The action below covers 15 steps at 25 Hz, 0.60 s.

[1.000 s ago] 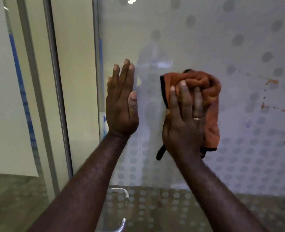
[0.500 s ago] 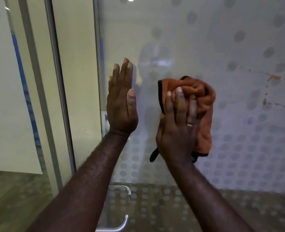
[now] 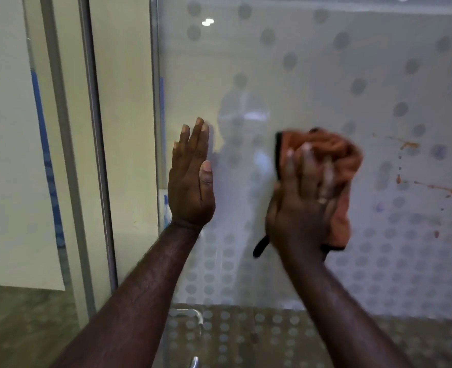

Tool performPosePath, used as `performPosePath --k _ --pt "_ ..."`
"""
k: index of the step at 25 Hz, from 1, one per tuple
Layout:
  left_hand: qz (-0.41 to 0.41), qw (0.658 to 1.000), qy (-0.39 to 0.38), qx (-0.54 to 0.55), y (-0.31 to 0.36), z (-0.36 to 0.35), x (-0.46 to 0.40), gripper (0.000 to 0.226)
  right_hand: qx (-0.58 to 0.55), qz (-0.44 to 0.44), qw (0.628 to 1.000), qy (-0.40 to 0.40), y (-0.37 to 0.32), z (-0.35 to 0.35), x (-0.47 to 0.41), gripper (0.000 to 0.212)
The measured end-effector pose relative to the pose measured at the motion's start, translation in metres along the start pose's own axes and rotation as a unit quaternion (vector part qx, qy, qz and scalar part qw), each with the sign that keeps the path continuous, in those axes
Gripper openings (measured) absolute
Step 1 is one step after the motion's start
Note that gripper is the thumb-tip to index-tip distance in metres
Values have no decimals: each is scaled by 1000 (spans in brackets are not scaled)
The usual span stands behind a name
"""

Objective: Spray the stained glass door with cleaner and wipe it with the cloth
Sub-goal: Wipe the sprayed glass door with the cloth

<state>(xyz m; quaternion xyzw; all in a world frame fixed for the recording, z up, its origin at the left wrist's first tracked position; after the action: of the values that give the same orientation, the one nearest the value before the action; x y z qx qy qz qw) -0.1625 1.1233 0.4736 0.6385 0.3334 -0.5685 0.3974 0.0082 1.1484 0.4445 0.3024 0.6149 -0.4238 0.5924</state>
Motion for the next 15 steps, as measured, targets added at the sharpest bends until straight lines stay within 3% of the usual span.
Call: performPosePath --k 4,6,10,15 --pt "1 1000 -7 -2 -3 0 -1 54 -7 228 971 -70 -33 -17 51 71" --pt "-1 1000 -6 -2 -3 0 1 54 -10 254 966 -44 -42 -21 13 66" --pt "-8 1000 4 0 -3 0 0 60 9 193 981 20 -37 -15 -74 55" --pt "-22 1000 -4 -16 -2 0 2 57 -1 -42 998 52 10 -5 -78 56"
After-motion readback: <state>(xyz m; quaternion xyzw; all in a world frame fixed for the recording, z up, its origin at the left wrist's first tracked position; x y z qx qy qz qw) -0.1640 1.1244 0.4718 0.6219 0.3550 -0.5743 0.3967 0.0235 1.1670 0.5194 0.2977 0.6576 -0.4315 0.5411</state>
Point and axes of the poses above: each hand's wrist, its own x-axis away from the middle knuckle, its own z-axis out of the back of the hand, y = z × x, the point moved 2 cm from there along -x, towards the middle knuckle, and after that the axes turned 1 degree about y, right-handed, at the moved point
